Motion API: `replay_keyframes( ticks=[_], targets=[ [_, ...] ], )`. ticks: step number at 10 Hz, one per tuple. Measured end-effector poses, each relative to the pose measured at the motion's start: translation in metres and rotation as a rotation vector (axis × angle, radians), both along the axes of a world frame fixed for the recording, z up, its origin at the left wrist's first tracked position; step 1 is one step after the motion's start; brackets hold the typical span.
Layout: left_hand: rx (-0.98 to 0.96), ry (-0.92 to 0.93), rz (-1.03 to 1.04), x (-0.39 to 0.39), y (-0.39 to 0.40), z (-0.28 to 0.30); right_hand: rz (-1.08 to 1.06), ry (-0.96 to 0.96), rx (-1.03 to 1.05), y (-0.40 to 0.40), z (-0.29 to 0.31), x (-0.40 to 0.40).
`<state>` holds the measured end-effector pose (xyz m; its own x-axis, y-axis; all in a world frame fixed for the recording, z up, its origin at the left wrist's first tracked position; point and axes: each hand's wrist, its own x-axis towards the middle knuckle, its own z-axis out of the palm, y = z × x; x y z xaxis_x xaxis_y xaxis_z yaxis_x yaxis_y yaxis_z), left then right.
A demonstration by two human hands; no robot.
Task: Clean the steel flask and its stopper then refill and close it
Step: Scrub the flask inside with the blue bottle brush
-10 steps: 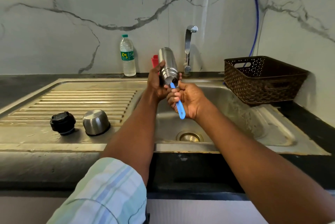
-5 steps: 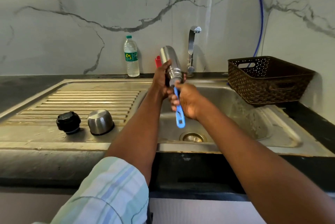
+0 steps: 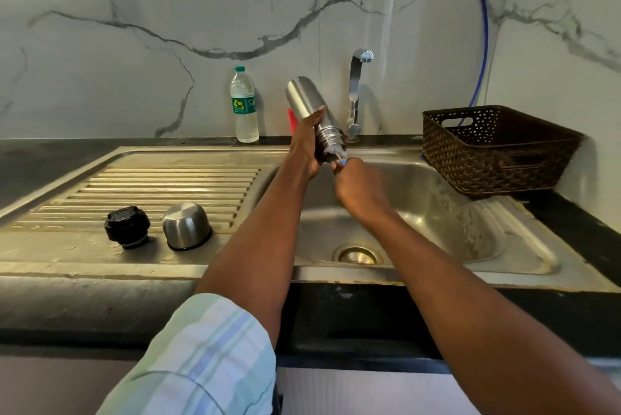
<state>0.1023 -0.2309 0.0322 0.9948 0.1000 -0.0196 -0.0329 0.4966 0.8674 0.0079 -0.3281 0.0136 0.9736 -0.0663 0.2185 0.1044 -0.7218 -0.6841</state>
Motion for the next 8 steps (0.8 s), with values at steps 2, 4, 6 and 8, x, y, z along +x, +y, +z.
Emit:
replay_keyframes(
  ticks=[2,4,6,8],
  targets=[
    [-0.215,-0.070,-0.249,-0.008,0.007,-0.011,0.518,0.775,1.673,-0.007,0.014,0.006],
    [-0.056,-0.045,-0.193,-0.017,-0.008,0.006,-0.071,-0.011,-0.149,-0.002,0.000,0.000],
    [-0.184,-0.015,-0.109,-0.012,0.003,-0.008,0.257,0.324,0.635,0.004,0.008,0.009],
    [-0.257,-0.066,-0.181,-0.011,0.008,-0.009,0.489,0.714,1.537,0.009,0.010,0.003]
  ],
)
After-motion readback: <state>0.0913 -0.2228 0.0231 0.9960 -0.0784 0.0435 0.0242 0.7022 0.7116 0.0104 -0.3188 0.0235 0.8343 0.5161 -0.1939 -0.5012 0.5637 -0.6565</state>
